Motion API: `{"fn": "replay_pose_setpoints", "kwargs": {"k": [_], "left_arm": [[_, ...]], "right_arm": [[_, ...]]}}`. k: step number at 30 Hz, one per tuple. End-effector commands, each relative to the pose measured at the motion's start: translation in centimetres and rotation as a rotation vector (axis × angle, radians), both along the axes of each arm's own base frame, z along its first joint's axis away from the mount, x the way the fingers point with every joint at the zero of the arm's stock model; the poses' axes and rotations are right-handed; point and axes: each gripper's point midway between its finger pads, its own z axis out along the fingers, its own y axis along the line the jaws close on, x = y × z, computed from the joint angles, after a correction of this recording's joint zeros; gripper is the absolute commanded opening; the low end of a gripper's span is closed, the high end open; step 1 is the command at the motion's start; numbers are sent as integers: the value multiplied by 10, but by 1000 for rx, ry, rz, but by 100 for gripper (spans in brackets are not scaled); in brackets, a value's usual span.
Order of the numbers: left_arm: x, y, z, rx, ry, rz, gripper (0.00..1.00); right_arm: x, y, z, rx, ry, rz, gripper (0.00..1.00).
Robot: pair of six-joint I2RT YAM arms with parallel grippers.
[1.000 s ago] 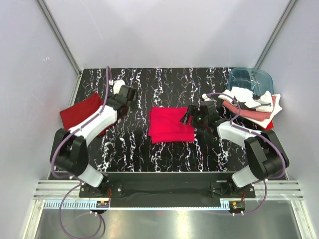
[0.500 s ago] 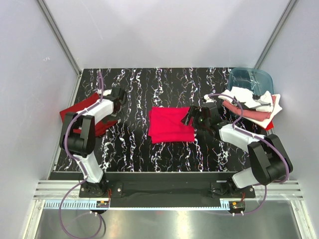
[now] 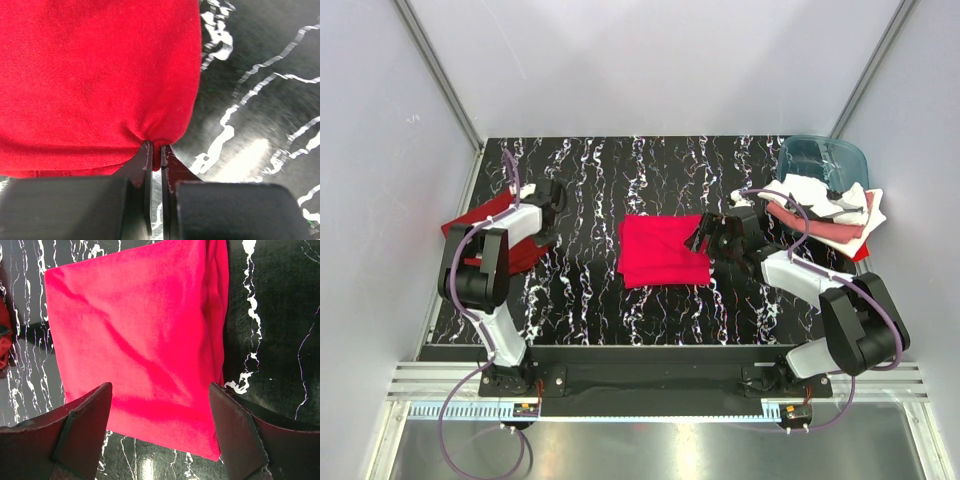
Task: Fold and stack the t-shirts
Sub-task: Neatly place the folded tshirt to the corner
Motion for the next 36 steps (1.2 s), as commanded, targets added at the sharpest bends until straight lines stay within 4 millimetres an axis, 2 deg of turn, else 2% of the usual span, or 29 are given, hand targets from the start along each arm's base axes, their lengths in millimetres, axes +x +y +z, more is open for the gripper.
{"fn": "replay_pose_setpoints", "kwargs": {"k": [1,2,4,5,7,10,13,14,15,17,18,19,20,21,23,24,25,26,27,30,33,36], "left_arm": [[-4,-48,-7,-130,-23,-58,0],[-2,-62,-5,-143,-43,-65,0],[2,-71,-5,-139,-54,-45,0],[9,-83,0,-159,-80,-23,0],[15,-100,-4,-196,-92,-13,0],[42,-128,0,-274,-146,38,0],[79,-151,11,-353,-224,76,0],[89,-158,7,-375,-232,77,1],[113,-171,31,-422,-291,53,6],[135,-187,54,-454,-334,-47,25],[139,-196,59,-475,-321,-92,65],[153,-206,91,-487,-369,-131,78],[143,-205,90,-448,-321,-162,84],[140,-203,106,-419,-339,-173,91],[122,-196,110,-346,-303,-208,92],[118,-183,124,-287,-326,-194,93],[112,-175,127,-246,-320,-200,93],[99,-163,118,-181,-275,-229,93],[94,-152,126,-133,-281,-237,93],[74,-131,112,-5,-191,-291,92],[58,-120,97,119,-113,-345,90],[47,-118,90,244,-81,-380,89]], "right_arm": [[8,-2,17,5,-64,-29,84],[7,-3,18,3,-65,-29,84],[7,-4,19,1,-68,-34,84],[7,-5,20,-1,-72,-41,84],[8,-7,20,-6,-74,-47,84],[7,-8,18,-13,-72,-55,84],[8,-10,19,-20,-73,-61,84],[7,-10,20,-18,-74,-60,84],[7,-10,19,-19,-75,-61,84],[8,-14,19,-30,-81,-78,84],[8,-15,19,-33,-81,-80,85],[8,-15,19,-33,-81,-78,85],[8,-15,19,-32,-80,-79,85],[8,-15,19,-33,-79,-79,85],[8,-14,18,-25,-77,-77,85],[8,-14,19,-23,-78,-76,85],[8,-13,20,-20,-80,-74,85],[8,-13,20,-18,-79,-75,85],[8,-13,20,-16,-78,-75,85],[8,-12,22,-10,-84,-77,85],[8,-14,24,-11,-90,-84,84],[7,-16,23,-17,-102,-90,84]]}}
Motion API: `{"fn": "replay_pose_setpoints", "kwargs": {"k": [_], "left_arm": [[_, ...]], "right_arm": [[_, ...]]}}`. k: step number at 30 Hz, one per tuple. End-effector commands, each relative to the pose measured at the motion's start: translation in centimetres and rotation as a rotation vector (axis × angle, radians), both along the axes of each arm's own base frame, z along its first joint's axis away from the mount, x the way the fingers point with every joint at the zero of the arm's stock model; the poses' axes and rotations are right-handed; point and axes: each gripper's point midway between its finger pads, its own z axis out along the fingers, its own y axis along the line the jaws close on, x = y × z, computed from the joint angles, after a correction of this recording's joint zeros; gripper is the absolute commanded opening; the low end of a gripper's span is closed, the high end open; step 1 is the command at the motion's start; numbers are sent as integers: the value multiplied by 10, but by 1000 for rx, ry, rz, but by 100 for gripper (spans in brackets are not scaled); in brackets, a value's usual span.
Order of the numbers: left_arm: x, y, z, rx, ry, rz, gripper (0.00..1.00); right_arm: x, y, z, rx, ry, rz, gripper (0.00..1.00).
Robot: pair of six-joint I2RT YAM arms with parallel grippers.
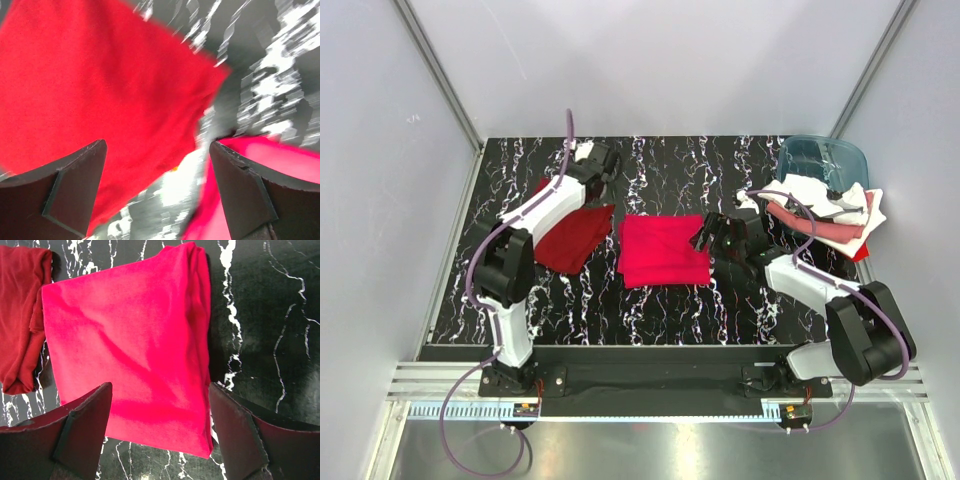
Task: Fold and stack the t-shirts
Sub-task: Neatly place the folded tshirt to the corner
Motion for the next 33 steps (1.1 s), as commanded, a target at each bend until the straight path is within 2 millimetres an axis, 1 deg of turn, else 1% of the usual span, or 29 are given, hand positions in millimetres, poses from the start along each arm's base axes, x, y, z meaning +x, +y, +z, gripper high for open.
{"fn": "replay_pose_setpoints", "kwargs": {"k": [1,4,5,7,11,13,14,15,16,18,19,21,23,24,27,28,29,30,31,32,33], "left_arm": [[-21,11,-9,250,41,-81,88],[-24,7,-14,326,56,-120,87],[-25,8,-22,352,79,-123,87],[-26,8,-30,375,107,-142,87],[-30,-7,-56,349,151,-241,90],[-29,-8,-62,358,178,-237,89],[-29,-6,-63,369,189,-231,88],[-33,-2,-67,385,222,-221,83],[-32,-2,-71,396,234,-215,80],[-37,3,-78,410,273,-205,75],[-40,2,-83,402,293,-202,71],[-45,1,-90,392,322,-204,66],[-51,1,-95,381,341,-203,64],[-52,1,-97,379,344,-203,53],[-53,-4,-96,344,343,-210,34],[-56,-9,-98,309,352,-226,23],[-56,-15,-101,278,347,-236,16],[-57,-20,-99,242,342,-247,9],[-62,-34,-102,164,358,-277,0],[-58,-46,-103,105,334,-292,0],[-62,-53,-103,55,334,-303,0]], "right_arm": [[5,-5,14,7,-58,-37,84],[6,-7,12,-9,-56,-43,84],[5,-7,11,-12,-52,-40,84],[6,-8,10,-15,-52,-45,84],[5,-9,9,-21,-50,-45,84],[6,-10,8,-23,-49,-50,84],[5,-10,8,-26,-48,-49,84],[5,-10,8,-26,-48,-49,84],[5,-11,9,-27,-51,-53,84],[5,-11,8,-30,-49,-56,84],[5,-13,6,-38,-45,-61,84],[6,-17,5,-49,-38,-79,84],[6,-19,3,-57,-32,-87,84],[6,-20,3,-56,-28,-93,84],[5,-22,3,-59,-29,-103,84],[5,-24,2,-60,-28,-109,84],[6,-27,1,-67,-26,-122,84],[5,-29,-1,-72,-17,-132,84],[5,-30,-2,-77,-10,-142,84],[7,-33,-7,-86,5,-157,84],[7,-34,-9,-85,18,-164,84]]}}
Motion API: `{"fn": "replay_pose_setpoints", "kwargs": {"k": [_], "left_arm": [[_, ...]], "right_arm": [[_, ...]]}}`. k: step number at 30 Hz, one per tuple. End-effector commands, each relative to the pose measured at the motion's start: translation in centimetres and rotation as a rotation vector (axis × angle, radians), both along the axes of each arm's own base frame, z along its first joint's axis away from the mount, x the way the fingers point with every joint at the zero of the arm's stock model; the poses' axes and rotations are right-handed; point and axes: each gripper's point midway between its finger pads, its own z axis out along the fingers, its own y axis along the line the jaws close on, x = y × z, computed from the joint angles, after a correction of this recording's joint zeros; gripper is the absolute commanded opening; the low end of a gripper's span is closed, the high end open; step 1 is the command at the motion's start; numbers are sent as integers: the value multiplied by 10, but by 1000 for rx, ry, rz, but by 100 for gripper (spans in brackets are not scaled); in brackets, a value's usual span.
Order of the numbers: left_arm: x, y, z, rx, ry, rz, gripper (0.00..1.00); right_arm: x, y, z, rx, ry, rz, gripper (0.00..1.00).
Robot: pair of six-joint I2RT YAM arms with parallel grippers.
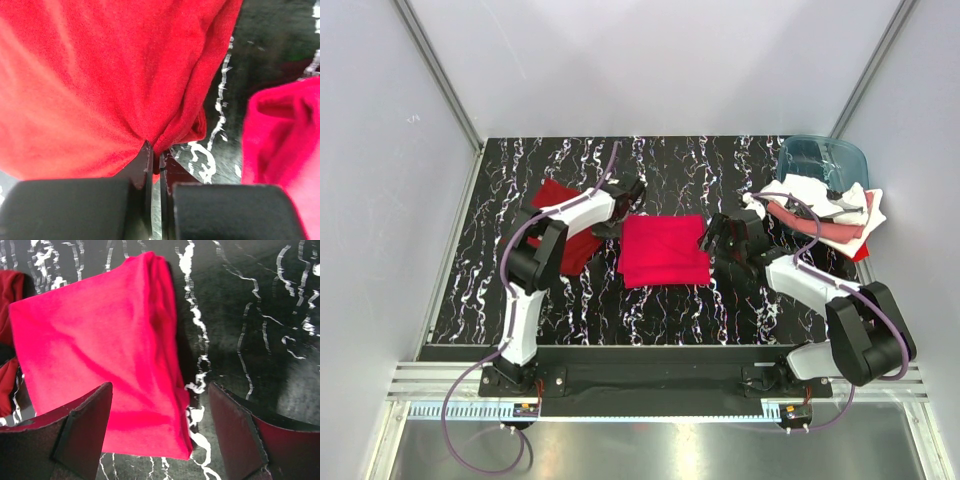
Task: Fold and stack the t-shirts
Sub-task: Neatly place the folded tshirt to the corner
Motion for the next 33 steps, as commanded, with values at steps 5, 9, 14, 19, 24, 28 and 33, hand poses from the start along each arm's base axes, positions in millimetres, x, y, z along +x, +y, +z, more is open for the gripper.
{"fn": "replay_pose_setpoints", "kwargs": {"k": [5,9,14,19,24,28,33], "left_arm": [[8,-82,18,-489,-30,-20,0],[21,-105,39,-605,-62,-33,15],[14,-94,53,-579,-81,-32,68],[11,-91,71,-600,-123,-41,75],[6,-103,74,-632,-123,-87,75],[6,-110,76,-659,-127,-107,75],[1,-120,86,-724,-142,-149,75]], "right_arm": [[11,-15,-15,-10,62,-78,83],[15,-10,-19,6,63,-48,85],[20,-1,-24,27,69,-2,88],[28,-2,-31,18,98,-21,79],[27,-19,-42,-3,138,-97,73],[29,-22,-41,11,140,-96,47],[17,-42,-47,-14,210,-158,12]]}}
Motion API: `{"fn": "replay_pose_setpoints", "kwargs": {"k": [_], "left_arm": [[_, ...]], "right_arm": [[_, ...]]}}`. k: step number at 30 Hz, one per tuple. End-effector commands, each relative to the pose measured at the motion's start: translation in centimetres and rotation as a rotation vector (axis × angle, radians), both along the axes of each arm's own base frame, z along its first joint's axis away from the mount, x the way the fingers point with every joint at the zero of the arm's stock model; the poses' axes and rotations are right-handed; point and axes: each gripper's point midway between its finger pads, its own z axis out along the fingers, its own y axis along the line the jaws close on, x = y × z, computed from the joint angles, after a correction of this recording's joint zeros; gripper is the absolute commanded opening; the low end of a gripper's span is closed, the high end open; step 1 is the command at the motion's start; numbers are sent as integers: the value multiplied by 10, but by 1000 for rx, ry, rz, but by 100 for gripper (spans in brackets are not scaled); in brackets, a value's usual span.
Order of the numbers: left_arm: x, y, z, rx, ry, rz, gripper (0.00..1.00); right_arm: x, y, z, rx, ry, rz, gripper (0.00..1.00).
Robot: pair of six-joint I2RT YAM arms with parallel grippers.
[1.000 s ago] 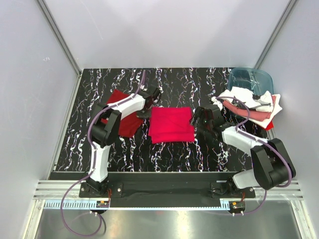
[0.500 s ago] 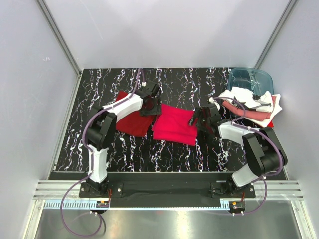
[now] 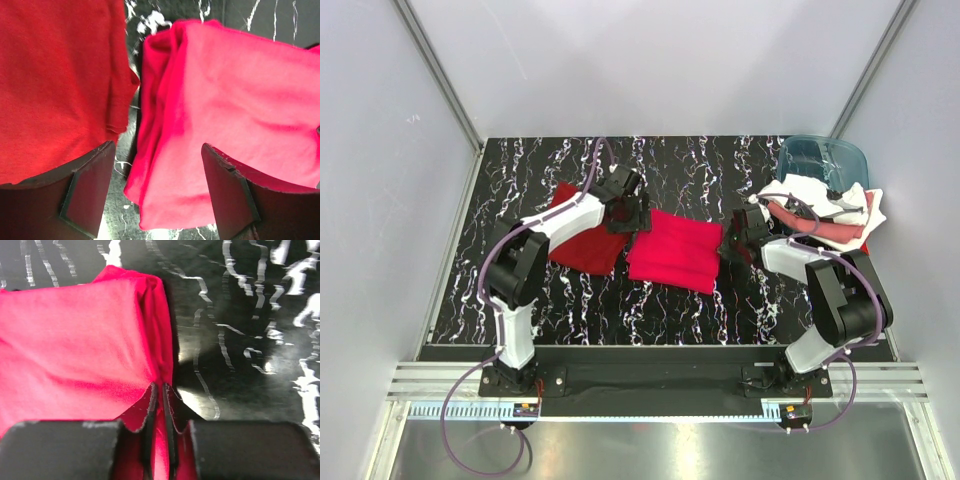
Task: Fold and stack the t-shirts
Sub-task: Neatly place the folded tshirt to the corner
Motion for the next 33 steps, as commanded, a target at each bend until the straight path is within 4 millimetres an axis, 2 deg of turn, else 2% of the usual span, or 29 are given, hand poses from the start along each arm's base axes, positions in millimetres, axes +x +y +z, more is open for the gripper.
{"fn": "replay_pose_setpoints", "kwargs": {"k": [1,3,4,6,8,11,16,17,18,21,25,33], "left_arm": [[3,-17,36,-106,-102,-48,75],[0,-23,38,-135,-109,-66,75],[0,-30,39,-152,-122,-83,75],[-1,-39,37,-174,-115,-104,75],[2,-46,32,-182,-114,-122,75],[10,-52,27,-184,-124,-137,73],[19,-63,11,-184,-104,-164,70],[21,-64,-2,-167,-81,-162,68],[25,-66,-2,-166,-80,-159,67],[25,-66,-22,-143,-39,-150,66],[26,-64,-42,-105,18,-131,66],[29,-51,-56,-26,49,-66,66]], "right_arm": [[-6,-20,9,-8,6,-68,11],[-5,-27,16,-2,-29,-92,13],[-7,-30,17,-10,-36,-102,19],[-6,-31,24,-5,-60,-108,36],[-4,-30,26,-2,-70,-100,61],[1,-31,26,-7,-70,-104,68],[10,-33,21,-23,-58,-114,69],[11,-33,15,-31,-43,-112,67],[13,-33,12,-35,-37,-113,66],[20,-34,5,-50,-20,-118,57],[23,-35,-4,-70,13,-119,59],[28,-43,-15,-127,50,-142,59]]}}
